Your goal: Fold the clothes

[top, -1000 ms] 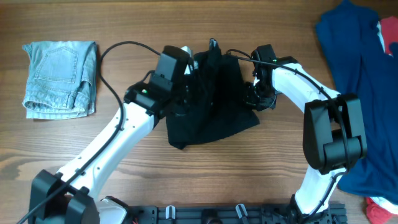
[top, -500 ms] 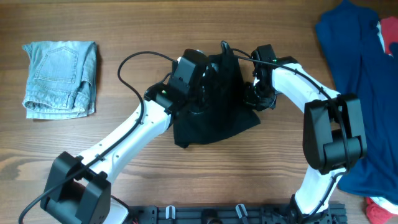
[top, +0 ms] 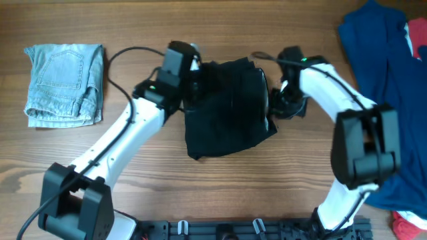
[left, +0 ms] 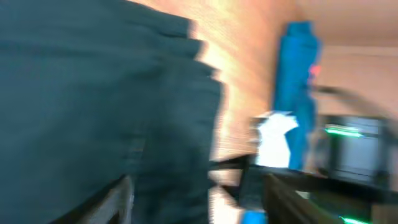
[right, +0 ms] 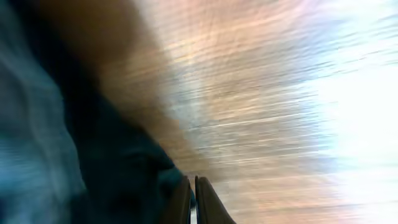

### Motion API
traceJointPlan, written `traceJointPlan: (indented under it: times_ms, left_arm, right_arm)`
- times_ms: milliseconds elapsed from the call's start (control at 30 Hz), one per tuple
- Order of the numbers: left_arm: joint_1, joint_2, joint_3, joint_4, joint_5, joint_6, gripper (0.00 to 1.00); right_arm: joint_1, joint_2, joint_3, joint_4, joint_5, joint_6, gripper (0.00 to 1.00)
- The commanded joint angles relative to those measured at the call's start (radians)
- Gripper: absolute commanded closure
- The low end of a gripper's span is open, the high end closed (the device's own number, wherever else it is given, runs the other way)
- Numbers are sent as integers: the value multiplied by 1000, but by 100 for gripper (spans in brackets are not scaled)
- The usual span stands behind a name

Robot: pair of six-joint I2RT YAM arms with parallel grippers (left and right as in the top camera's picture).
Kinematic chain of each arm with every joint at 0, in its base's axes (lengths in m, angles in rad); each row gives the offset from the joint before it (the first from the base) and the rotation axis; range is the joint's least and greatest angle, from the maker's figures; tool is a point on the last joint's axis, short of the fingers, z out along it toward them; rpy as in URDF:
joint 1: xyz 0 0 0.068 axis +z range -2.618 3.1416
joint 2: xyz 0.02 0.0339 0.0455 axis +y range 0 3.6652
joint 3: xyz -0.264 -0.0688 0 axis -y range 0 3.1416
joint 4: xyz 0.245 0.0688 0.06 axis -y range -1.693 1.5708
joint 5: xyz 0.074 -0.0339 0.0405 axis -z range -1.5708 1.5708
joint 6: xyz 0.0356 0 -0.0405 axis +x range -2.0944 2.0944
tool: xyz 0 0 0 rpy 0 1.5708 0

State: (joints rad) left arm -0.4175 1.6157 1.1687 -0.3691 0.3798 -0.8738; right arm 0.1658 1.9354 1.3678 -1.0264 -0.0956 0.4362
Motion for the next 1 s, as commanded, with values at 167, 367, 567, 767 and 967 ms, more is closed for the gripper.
traceJointPlan:
  times_ms: [167,367,567,767,967]
  left_arm:
    - [35,55,13,-44,-222,271,68]
    - [51,200,13,208,-222,401,72]
    - [96,323,13,311,-236,403,72]
    - [113,388,13,122,-236,403,70]
    - [112,388,13,-241,-244,386,74]
  right_arm:
    - [60,-308,153,-113,-381,-329,96]
    - [117,-304,-11,-35,-378,-268,96]
    - [117,-299,-234,126,-438,-249,96]
    - [117,-225,-382,338,-304,-138,96]
    - [115,-83,-392,524,-16,-4,96]
